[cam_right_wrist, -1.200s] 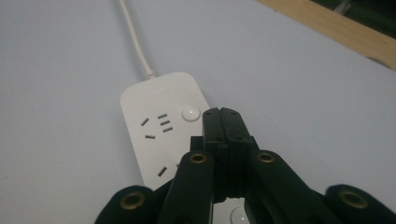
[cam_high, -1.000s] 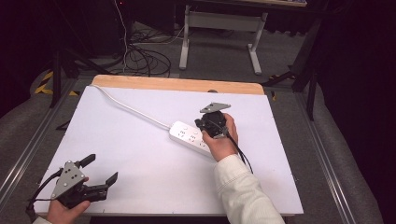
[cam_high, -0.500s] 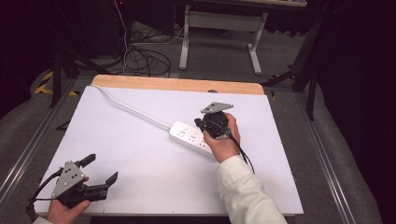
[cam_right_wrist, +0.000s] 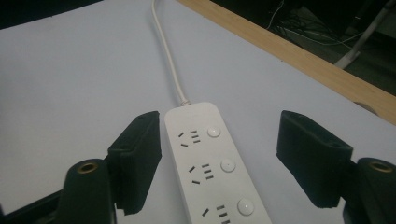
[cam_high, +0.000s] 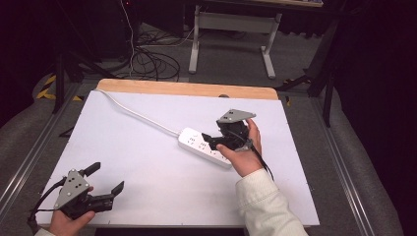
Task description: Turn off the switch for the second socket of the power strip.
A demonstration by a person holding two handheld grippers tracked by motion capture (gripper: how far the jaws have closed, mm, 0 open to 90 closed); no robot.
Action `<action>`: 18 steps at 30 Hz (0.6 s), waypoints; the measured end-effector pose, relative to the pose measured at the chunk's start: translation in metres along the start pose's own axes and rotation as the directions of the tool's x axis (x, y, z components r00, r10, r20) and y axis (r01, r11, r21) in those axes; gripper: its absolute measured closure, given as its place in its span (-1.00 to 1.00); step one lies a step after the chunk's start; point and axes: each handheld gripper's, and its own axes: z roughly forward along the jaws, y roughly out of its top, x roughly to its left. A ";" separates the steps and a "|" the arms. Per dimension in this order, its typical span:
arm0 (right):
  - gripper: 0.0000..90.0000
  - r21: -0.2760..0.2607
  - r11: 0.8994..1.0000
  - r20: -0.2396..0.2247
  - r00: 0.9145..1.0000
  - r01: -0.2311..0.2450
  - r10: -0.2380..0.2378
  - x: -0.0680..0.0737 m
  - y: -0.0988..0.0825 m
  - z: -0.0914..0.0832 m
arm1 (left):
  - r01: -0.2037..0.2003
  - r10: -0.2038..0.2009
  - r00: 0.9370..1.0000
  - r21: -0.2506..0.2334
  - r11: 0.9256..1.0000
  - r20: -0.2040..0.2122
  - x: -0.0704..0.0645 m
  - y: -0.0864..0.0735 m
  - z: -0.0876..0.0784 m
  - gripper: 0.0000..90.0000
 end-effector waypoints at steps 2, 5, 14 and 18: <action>-0.36 -0.014 1.000 -0.007 1.000 -0.001 0.001 0.000 -0.001 -0.006 | -0.001 0.001 1.000 0.001 1.000 0.000 0.000 0.000 0.000 -0.81; -0.41 -0.030 1.000 -0.020 1.000 -0.005 0.004 -0.001 -0.002 -0.015 | 0.004 -0.004 1.000 0.003 1.000 0.003 0.000 0.000 0.000 -0.81; -0.54 -0.057 0.998 -0.050 0.999 0.013 -0.016 0.000 -0.014 -0.046 | 0.003 -0.003 1.000 0.004 1.000 0.003 0.000 0.000 0.000 -0.81; -0.56 -0.070 0.998 -0.055 0.998 0.009 -0.013 0.000 -0.024 -0.057 | -0.001 0.001 1.000 0.004 1.000 -0.001 0.000 0.000 0.000 -0.81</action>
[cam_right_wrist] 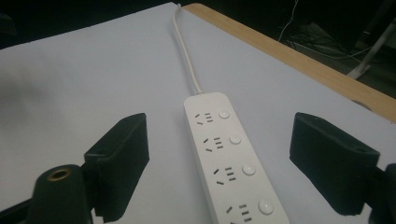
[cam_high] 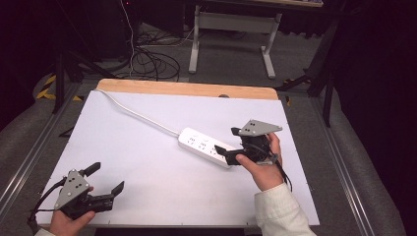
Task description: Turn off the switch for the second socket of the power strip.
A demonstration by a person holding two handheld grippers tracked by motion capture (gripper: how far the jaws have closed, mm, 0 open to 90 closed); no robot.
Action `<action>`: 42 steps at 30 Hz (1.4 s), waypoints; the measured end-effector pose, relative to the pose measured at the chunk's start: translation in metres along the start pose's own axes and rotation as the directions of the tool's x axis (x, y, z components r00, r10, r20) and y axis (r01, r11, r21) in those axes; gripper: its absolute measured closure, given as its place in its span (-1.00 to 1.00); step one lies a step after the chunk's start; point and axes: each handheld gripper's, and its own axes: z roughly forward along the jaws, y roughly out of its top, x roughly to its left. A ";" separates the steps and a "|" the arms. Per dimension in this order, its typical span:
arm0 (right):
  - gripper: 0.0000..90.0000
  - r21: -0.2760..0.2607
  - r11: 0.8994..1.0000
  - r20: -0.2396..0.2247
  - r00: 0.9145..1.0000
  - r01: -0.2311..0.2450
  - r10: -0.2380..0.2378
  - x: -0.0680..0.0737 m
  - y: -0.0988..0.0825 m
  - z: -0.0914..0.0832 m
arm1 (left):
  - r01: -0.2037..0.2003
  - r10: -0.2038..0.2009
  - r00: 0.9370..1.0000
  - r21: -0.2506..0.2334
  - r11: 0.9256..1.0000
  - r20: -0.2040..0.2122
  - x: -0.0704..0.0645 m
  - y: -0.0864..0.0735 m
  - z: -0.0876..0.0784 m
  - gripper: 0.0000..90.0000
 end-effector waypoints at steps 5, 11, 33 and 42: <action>-0.59 -0.028 1.000 -0.006 1.000 -0.014 0.014 -0.001 -0.016 -0.016 | 0.006 -0.006 1.000 -0.001 1.000 0.003 0.000 0.000 0.001 -0.81; -0.61 -0.071 0.997 -0.036 0.999 -0.041 0.039 -0.001 -0.040 -0.032 | 0.002 -0.002 1.000 0.000 1.000 0.000 -0.001 0.000 0.001 -0.81; -0.62 -0.034 0.997 -0.080 0.994 -0.075 0.072 -0.005 -0.110 -0.042 | -0.001 0.001 1.000 -0.010 1.000 0.010 -0.001 0.000 0.000 -0.81; -0.58 -0.023 0.995 -0.087 0.991 -0.102 0.099 -0.003 -0.138 -0.038 | 0.001 -0.001 1.000 -0.012 1.000 0.014 0.000 0.000 0.000 -0.81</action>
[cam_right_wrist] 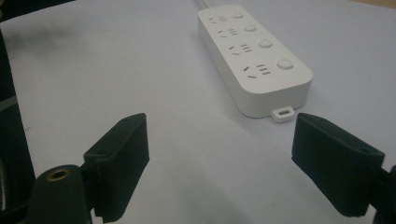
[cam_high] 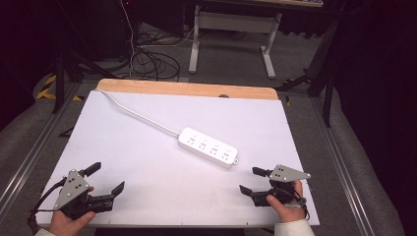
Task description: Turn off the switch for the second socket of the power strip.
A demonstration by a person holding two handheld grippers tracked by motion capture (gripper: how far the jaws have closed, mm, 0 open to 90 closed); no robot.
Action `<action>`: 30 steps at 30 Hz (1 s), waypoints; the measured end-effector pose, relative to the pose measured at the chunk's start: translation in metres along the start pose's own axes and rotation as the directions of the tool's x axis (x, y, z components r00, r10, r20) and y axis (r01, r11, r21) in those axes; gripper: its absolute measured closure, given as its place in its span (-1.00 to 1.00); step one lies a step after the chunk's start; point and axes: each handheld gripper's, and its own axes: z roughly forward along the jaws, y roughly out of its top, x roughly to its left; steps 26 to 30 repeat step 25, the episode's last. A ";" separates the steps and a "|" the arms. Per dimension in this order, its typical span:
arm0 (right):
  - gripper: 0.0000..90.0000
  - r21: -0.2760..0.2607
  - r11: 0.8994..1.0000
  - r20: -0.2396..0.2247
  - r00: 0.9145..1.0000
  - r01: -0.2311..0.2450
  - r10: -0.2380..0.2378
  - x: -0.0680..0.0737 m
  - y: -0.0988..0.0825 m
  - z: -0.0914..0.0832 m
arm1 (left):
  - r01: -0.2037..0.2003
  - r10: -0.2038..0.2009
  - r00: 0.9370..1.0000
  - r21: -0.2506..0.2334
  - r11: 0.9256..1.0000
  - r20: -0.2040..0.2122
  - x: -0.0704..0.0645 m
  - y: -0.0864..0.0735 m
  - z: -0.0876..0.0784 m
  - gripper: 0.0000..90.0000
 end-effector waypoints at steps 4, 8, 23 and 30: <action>-0.58 -0.011 1.000 0.012 1.000 -0.005 0.005 -0.001 -0.008 0.002 | 0.003 -0.003 1.000 0.001 1.000 0.001 0.000 0.000 0.000 -0.81; -0.60 0.006 0.999 0.020 0.999 -0.033 0.033 -0.004 -0.016 0.008 | -0.002 0.002 1.000 0.005 1.000 -0.007 0.000 0.000 0.001 -0.81; -0.67 0.047 0.999 0.034 0.999 -0.026 0.024 -0.003 -0.020 0.014 | -0.017 0.017 1.000 0.014 1.000 0.005 0.002 -0.001 0.002 -0.81; -0.68 0.045 0.999 0.026 1.000 0.000 -0.002 -0.002 -0.020 0.014 | -0.009 0.009 1.000 0.016 1.000 0.008 0.002 -0.002 0.003 -0.81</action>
